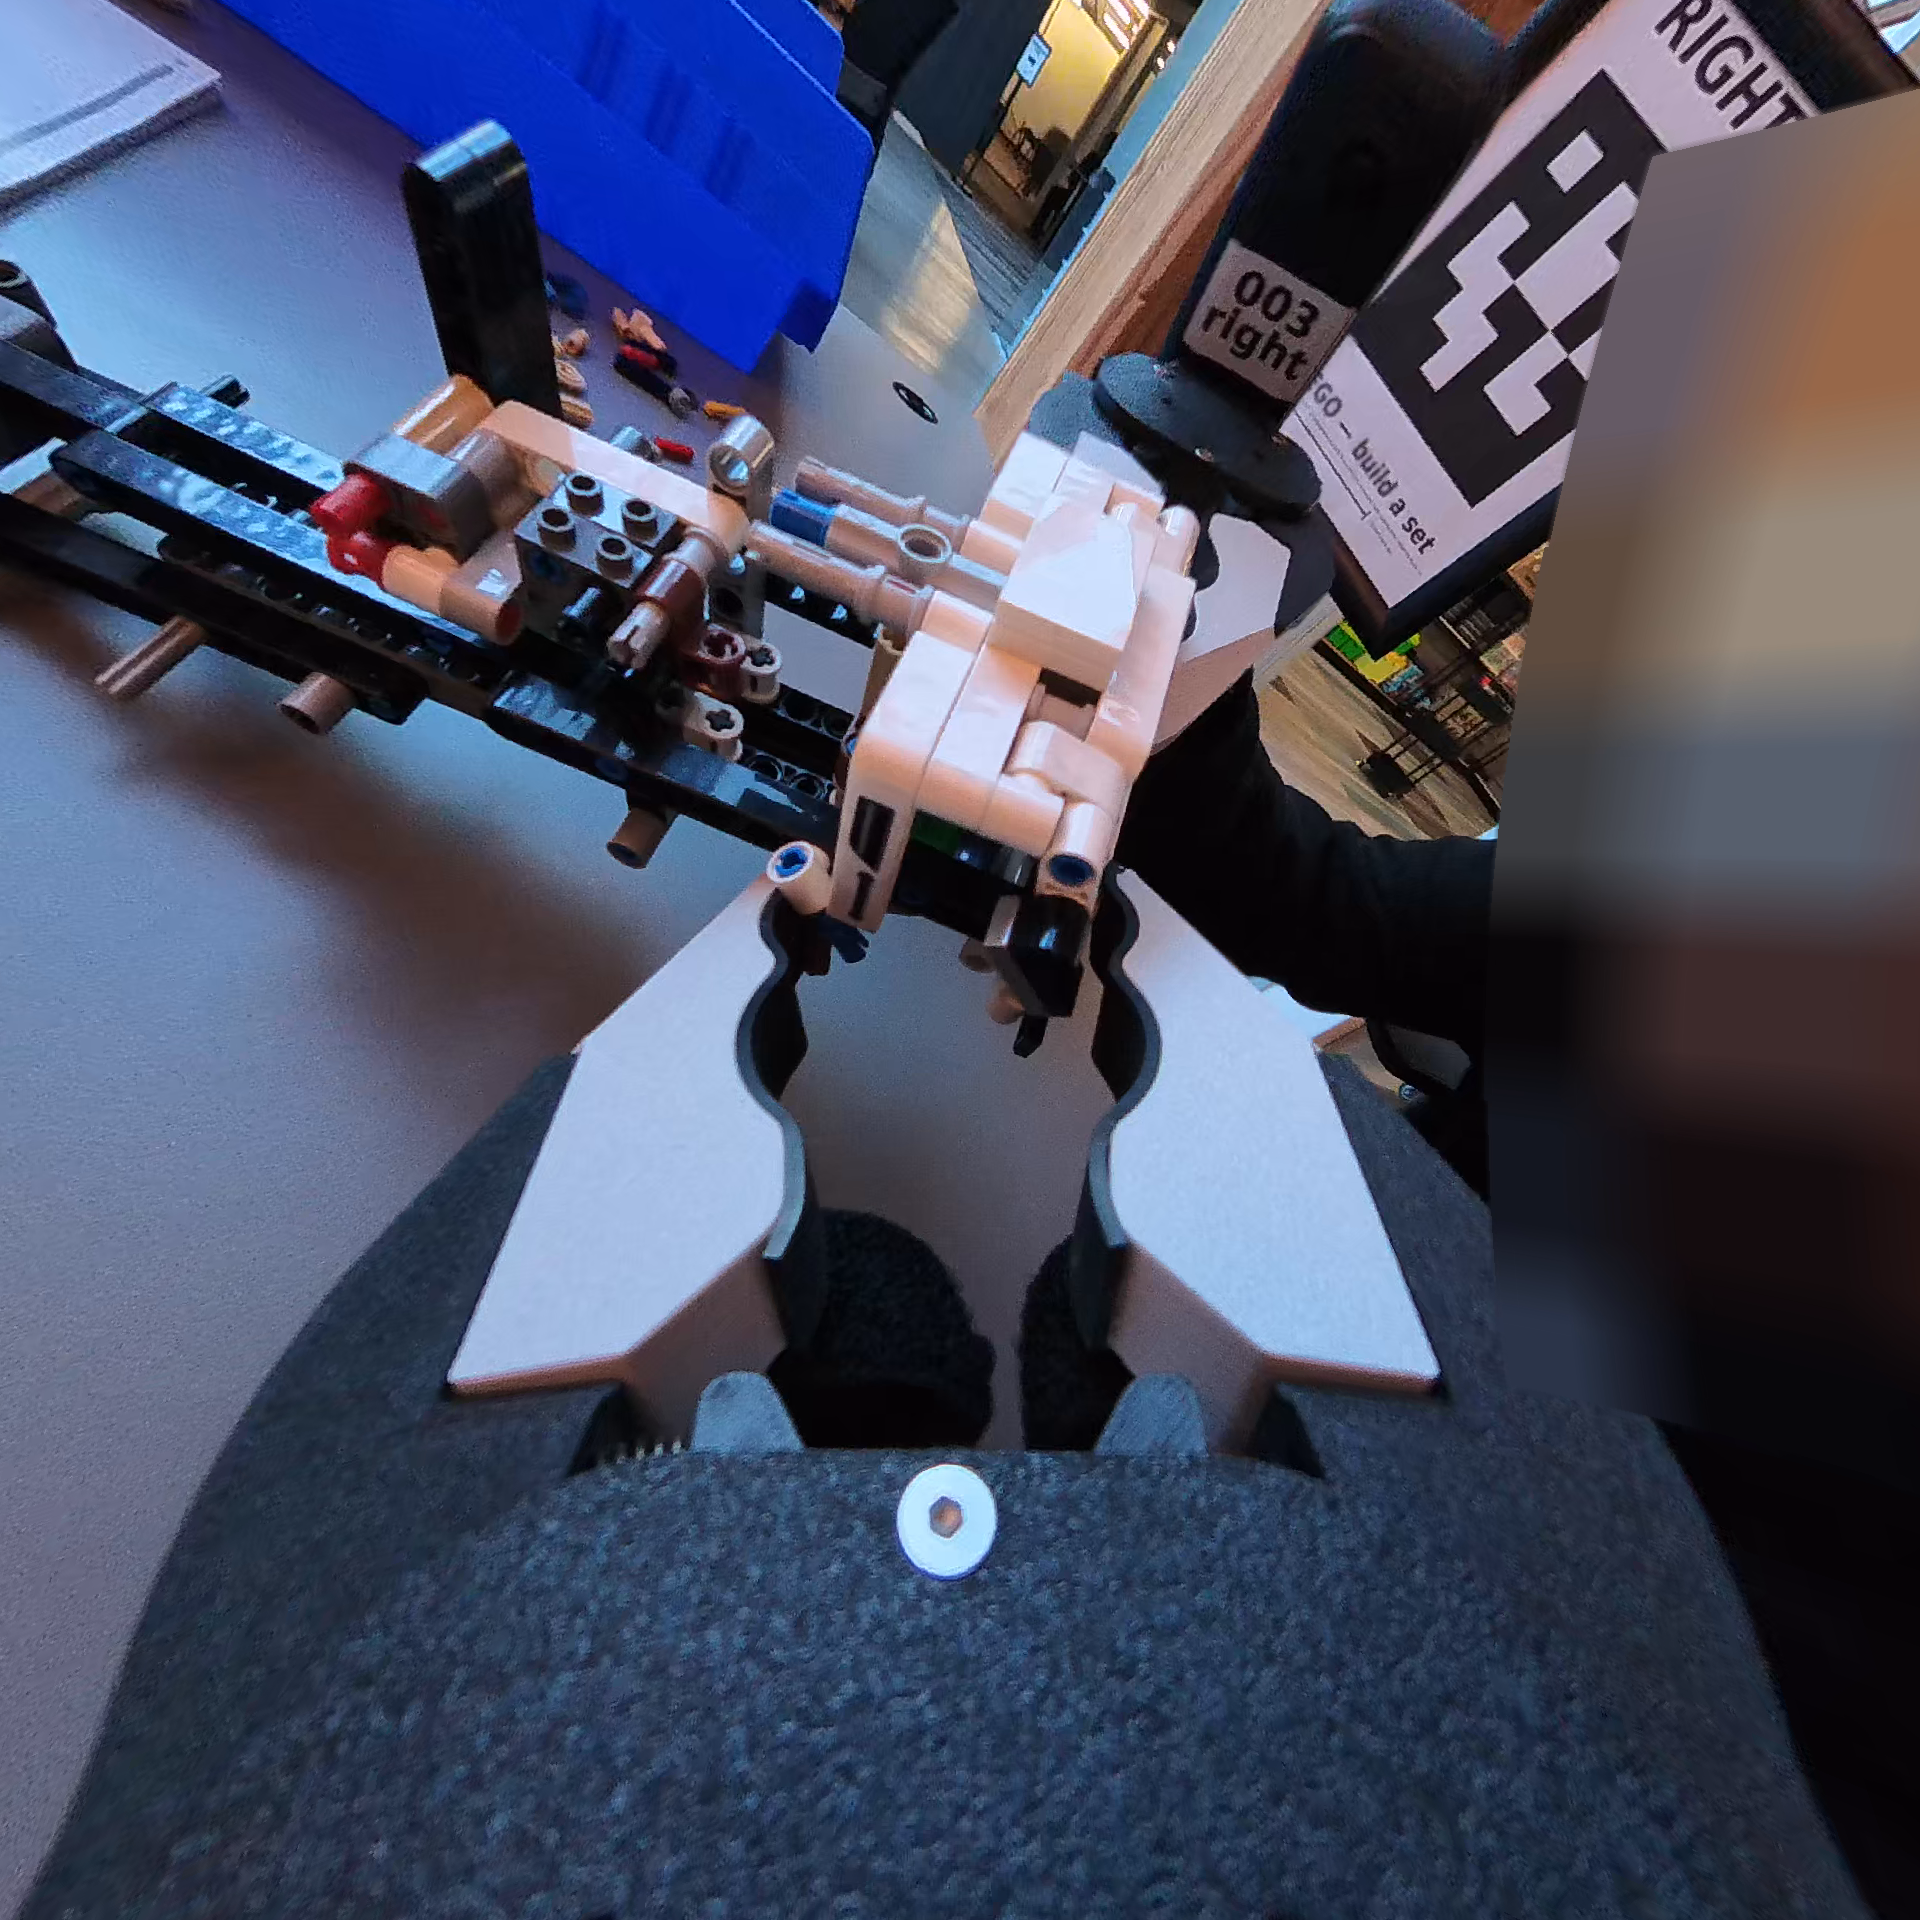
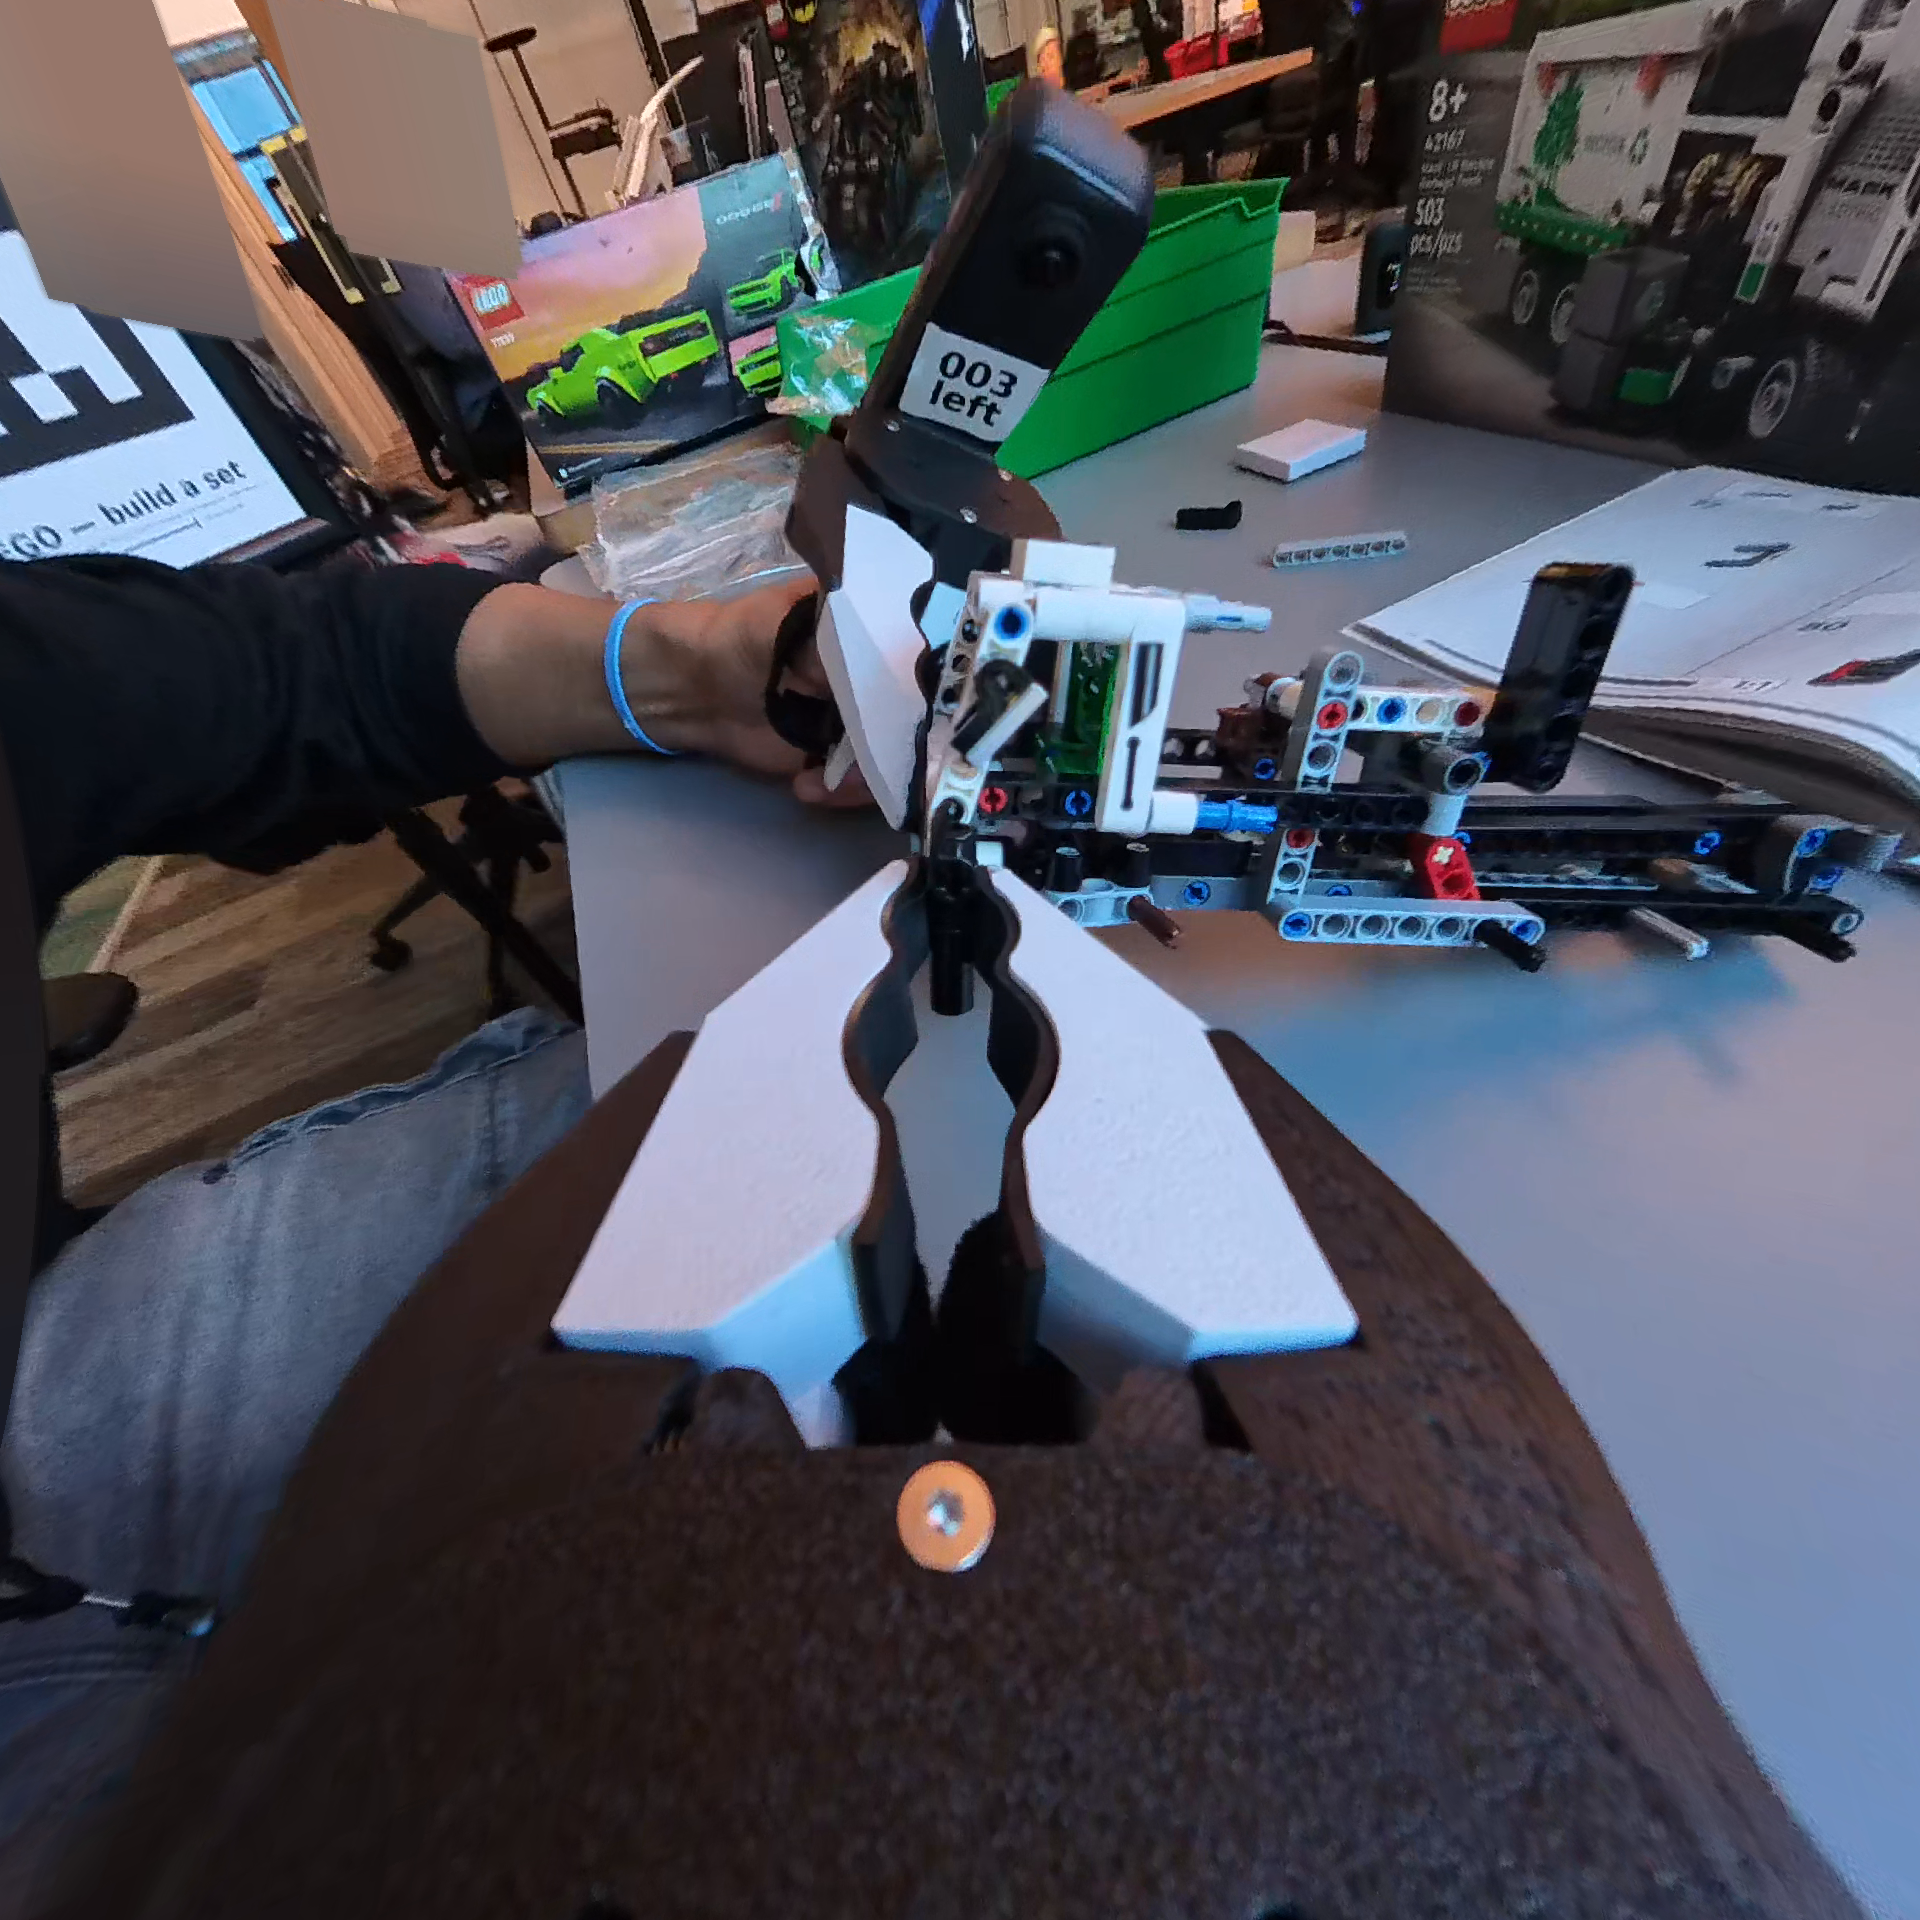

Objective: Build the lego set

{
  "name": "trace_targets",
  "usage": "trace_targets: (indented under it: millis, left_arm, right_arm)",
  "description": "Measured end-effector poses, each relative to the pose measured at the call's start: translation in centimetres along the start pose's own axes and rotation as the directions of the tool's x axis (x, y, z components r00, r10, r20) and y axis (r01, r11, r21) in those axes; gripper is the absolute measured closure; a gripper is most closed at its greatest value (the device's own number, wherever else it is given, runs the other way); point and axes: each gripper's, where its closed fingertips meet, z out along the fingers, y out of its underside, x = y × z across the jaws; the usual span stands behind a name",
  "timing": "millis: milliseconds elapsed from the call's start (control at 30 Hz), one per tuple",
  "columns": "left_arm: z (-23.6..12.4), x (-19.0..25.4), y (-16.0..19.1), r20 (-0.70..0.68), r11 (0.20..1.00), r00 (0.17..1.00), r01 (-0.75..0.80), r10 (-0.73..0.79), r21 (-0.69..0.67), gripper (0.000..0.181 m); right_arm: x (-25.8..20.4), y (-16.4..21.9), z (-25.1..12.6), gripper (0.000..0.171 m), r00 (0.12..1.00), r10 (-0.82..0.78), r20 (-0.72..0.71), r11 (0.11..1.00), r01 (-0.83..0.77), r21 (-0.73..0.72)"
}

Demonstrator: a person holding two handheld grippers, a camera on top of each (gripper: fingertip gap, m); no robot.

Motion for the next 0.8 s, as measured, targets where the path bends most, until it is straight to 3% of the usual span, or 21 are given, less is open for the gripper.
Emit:
trace_targets:
  millis: [800]
  left_arm:
    - [0.07, -0.18, 0.01, 0.019, 1.0, 1.0, 0.003, -0.003, 0.002, 0.127]
  right_arm:
    - [0.1, 0.06, -0.16, 0.165, 0.999, 0.026, 0.03, 0.998, -0.025, -0.049]
